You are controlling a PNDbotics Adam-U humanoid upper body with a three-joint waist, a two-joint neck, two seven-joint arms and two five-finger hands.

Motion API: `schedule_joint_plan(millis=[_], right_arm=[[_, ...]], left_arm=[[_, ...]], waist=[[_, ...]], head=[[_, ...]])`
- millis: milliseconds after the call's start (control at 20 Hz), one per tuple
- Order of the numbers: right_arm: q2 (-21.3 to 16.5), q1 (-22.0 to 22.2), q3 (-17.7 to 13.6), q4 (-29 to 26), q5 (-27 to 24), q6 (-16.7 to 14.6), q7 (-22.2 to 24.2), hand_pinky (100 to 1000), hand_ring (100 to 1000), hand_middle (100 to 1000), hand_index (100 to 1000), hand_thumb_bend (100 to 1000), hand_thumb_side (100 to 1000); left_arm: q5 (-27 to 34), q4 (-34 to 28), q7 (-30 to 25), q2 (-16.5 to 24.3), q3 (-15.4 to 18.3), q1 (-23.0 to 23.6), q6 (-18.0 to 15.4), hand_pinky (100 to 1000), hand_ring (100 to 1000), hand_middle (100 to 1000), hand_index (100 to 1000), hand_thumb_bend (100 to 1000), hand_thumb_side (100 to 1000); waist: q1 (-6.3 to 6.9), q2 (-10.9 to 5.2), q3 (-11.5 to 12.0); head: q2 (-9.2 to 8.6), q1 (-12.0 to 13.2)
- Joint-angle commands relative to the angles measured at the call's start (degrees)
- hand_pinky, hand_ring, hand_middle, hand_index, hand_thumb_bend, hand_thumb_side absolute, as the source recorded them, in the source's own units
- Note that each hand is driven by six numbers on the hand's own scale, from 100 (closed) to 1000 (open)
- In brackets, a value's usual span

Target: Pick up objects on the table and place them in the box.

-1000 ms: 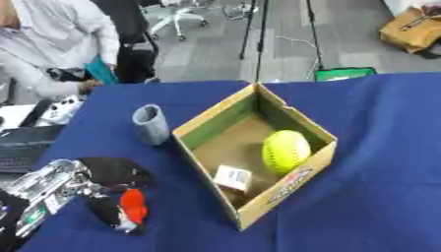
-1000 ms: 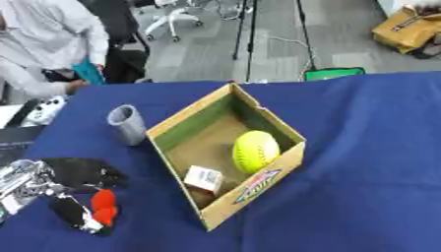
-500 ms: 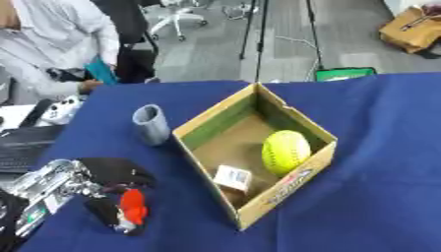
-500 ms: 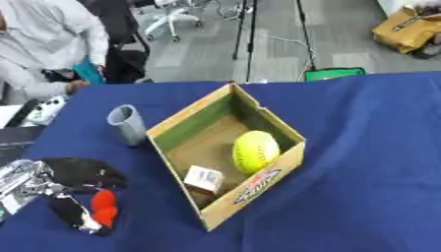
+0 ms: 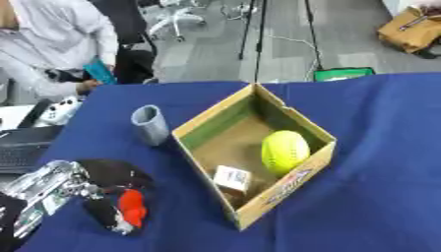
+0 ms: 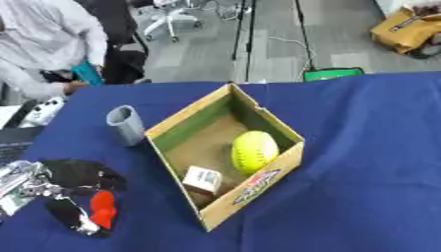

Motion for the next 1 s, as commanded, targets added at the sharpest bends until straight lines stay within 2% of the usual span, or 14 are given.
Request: schedule_joint_plan(millis=[50, 1000], right_arm=[[-0.94, -0.99, -0.39, -0.96, -0.28, -0.25, -0.02, 623, 471, 354, 468, 100, 586], [-0.92, -0.98, -0.43, -0.96, -0.28, -0.23, -0.02, 623, 471, 354, 467, 100, 585]], left_arm=[[-0.4, 0.02, 0.47, 2.2, 1.17, 0.17, -0.04, 1000, 1000, 969, 1000, 691, 872], [-0.16, 0.14, 1.15, 2.8, 1.67, 0.78, -0.18, 1000, 1000, 962, 1000, 673, 881]], waist=[[-0.42, -0.62, 0.19], [-0.49, -0.55, 0.21]], head=[[-0.73, -0.13], [-0.63, -0.1]])
